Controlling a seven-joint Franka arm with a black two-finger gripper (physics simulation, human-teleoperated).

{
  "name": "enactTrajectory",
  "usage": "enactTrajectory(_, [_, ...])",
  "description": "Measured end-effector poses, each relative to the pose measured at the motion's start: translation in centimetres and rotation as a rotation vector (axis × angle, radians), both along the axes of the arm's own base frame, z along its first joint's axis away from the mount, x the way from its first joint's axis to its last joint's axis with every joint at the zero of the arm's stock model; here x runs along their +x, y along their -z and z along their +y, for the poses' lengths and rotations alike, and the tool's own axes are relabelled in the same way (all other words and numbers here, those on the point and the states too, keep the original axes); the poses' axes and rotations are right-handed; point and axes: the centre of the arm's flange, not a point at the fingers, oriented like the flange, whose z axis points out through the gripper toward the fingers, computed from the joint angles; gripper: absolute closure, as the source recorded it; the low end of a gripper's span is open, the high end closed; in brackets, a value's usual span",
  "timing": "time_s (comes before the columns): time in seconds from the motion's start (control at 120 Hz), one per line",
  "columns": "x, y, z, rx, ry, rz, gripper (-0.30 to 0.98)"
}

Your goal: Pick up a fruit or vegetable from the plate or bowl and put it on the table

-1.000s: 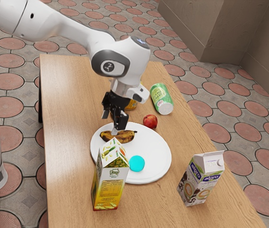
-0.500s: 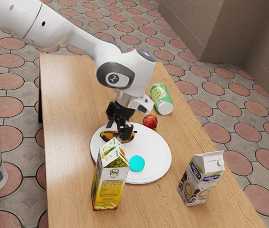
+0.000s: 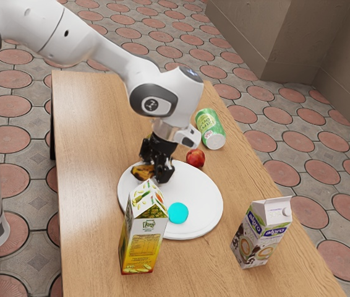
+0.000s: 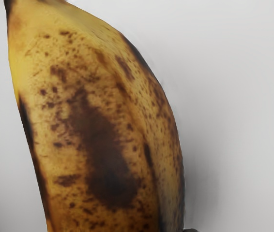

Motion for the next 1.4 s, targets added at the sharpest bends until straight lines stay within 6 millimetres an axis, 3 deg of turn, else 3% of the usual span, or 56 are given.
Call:
enactTrajectory(0.1, [0.2,-0.7,0.2,0.006,-0.015,-0.012,0.54])
enactTrajectory(0.292, [0.3,-6.5,1.9,0.038,-0.067,-0.056,0.55])
enactTrajectory(0.425, [-0.4,-9.6,5.9,0.034,-0.158,-0.050,0.55])
enactTrajectory(0.533, [-0.9,-11.2,11.0,0.028,-0.261,-0.036,0.55])
enactTrajectory(0.783, [-3.0,-11.4,20.9,0.018,-0.459,0.015,0.55])
enactTrajectory(1.033, [-1.9,-10.6,26.5,0.055,-0.562,0.054,0.55])
enactTrajectory(1.292, [-1.1,-9.7,29.5,0.065,-0.620,0.077,0.54])
enactTrajectory(1.4, [-0.7,-9.4,29.5,0.067,-0.619,0.083,0.32])
